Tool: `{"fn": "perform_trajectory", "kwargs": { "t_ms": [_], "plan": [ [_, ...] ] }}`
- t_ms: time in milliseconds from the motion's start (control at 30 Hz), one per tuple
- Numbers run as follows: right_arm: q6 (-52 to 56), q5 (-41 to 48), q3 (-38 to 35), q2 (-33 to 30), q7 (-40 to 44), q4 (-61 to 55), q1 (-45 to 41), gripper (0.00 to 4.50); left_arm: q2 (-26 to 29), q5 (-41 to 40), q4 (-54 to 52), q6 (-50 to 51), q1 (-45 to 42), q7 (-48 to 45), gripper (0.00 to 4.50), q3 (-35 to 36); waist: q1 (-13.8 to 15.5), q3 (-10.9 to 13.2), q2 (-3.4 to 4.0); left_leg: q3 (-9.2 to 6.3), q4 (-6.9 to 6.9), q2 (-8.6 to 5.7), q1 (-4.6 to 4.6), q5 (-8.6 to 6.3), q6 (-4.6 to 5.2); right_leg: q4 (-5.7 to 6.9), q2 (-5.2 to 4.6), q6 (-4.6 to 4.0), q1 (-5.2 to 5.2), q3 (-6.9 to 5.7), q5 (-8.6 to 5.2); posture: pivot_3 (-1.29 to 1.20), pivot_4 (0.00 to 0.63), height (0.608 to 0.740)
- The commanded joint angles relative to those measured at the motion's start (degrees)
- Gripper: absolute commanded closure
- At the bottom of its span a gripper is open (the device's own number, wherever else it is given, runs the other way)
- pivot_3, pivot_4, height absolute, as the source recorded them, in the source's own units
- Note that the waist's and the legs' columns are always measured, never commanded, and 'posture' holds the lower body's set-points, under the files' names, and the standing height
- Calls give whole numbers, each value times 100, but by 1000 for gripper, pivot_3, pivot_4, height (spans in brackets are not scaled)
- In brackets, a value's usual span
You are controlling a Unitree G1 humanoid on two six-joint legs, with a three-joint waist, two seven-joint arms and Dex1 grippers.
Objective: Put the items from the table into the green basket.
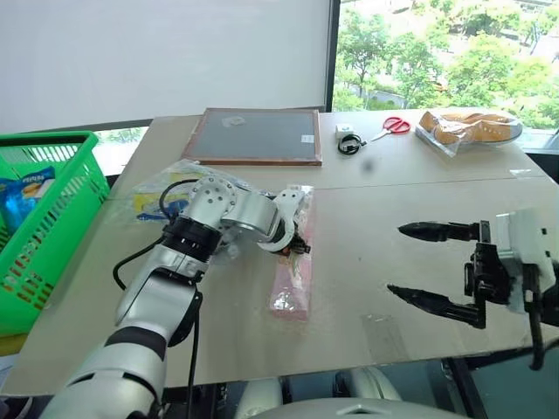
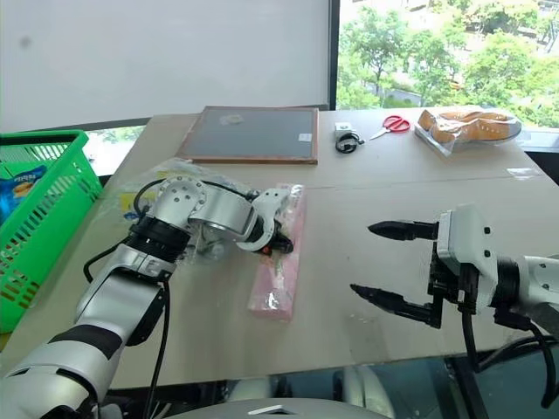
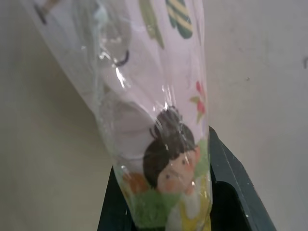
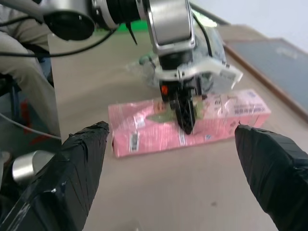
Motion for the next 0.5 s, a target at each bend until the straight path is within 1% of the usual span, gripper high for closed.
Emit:
{"fn": "perform_trajectory", "kwargs": {
  "t_ms": [33,133,167,233,333,400,433,500],
  "plan": [
    [-32,-11,-189,-121,110,159,-132,0,121,-127,-536,217,-91,-593,3819,119,-17,10,-3,1,0,0,-7,0,-1,0,0,1,-7,2,0,-212,40,740],
    [-88,-17,-50,-91,93,256,-326,0,427,-220,-1100,307,-140,-1345,3819,320,-59,21,-7,4,0,6,-17,6,-11,2,10,1,-25,9,0,-191,32,740],
    [-129,-1,72,-30,68,291,-490,0,668,-96,-1455,233,-125,-1677,3819,623,-77,22,-6,5,-2,8,-15,7,-14,4,14,0,-25,11,0,-177,28,740],
    [-163,18,231,66,27,332,-721,0,1017,113,-1859,82,-79,-2151,3819,965,-149,33,-7,4,-8,12,-14,10,-18,10,21,-2,-32,15,-1,-168,26,740],
    [-177,32,650,435,-327,464,-1418,0,1765,1493,-2812,-541,292,-3360,3819,1526,-184,29,-1,2,-25,10,-1,15,-28,11,34,-5,-34,34,-3,-136,17,740],
    [-157,-27,935,640,-474,519,-1772,0,2060,2071,-2988,-912,460,-3953,3819,1805,-181,27,3,3,-28,8,6,16,-30,12,36,-4,-33,41,-3,-117,12,740],
    [-202,-167,1203,823,-562,572,-2043,0,2092,2471,-2960,-1519,579,-4315,3819,2161,-158,27,3,2,-29,7,7,18,-33,14,36,-4,-33,39,-3,-99,9,740],
    [-247,-424,1758,1271,-771,757,-2654,0,2362,3668,-2708,-2617,651,-4550,3819,2528,-110,30,-5,1,-26,7,3,19,-35,14,33,-2,-35,34,-2,-79,6,740]
  ]
}}
